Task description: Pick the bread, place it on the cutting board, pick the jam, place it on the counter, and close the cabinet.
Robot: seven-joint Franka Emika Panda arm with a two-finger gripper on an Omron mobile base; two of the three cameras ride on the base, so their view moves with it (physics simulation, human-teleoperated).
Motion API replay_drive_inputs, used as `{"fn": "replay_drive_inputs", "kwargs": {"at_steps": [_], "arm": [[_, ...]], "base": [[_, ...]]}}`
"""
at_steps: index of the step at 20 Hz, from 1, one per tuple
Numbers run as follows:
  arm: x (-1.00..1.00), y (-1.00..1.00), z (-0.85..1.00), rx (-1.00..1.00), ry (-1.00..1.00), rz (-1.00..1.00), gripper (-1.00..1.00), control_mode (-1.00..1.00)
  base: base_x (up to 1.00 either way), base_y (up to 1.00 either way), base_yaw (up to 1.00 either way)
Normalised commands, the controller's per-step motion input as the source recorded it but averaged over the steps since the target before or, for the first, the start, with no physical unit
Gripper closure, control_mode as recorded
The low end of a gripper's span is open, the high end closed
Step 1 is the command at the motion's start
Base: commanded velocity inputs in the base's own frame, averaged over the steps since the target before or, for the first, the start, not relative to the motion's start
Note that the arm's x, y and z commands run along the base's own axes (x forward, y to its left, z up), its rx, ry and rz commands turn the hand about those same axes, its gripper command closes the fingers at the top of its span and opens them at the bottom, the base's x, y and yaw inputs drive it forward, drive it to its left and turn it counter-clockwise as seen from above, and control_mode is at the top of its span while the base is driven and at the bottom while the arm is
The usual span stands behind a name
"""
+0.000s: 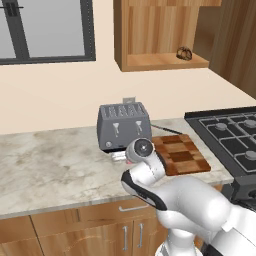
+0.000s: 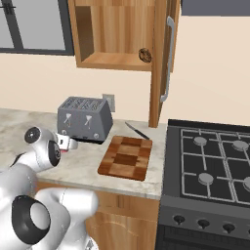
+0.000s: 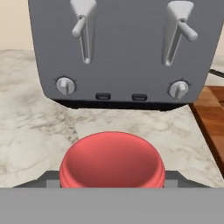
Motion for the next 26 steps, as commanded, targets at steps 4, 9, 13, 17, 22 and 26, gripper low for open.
{"fn": "replay_drive_inputs", "kwargs": {"at_steps": [4,9,13,17,22,26], "arm": [[0.15,0.01,-0.30,0.00,0.00,0.00,1.00,-1.00],[0.13,0.00,-0.28,0.00,0.00,0.00,1.00,-1.00],[0.09,0.00,-0.23,0.00,0.00,0.00,1.00,-1.00],[0.09,0.00,-0.21,0.00,0.00,0.00,1.00,-1.00],[0.06,0.00,-0.19,0.00,0.00,0.00,1.00,-1.00],[0.00,0.00,-0.20,0.00,0.00,0.00,1.00,-1.00]], "base": [[0.00,0.00,0.00],[0.00,0.00,0.00],[0.00,0.00,0.00],[0.00,0.00,0.00],[0.00,0.00,0.00],[0.00,0.00,0.00]]}}
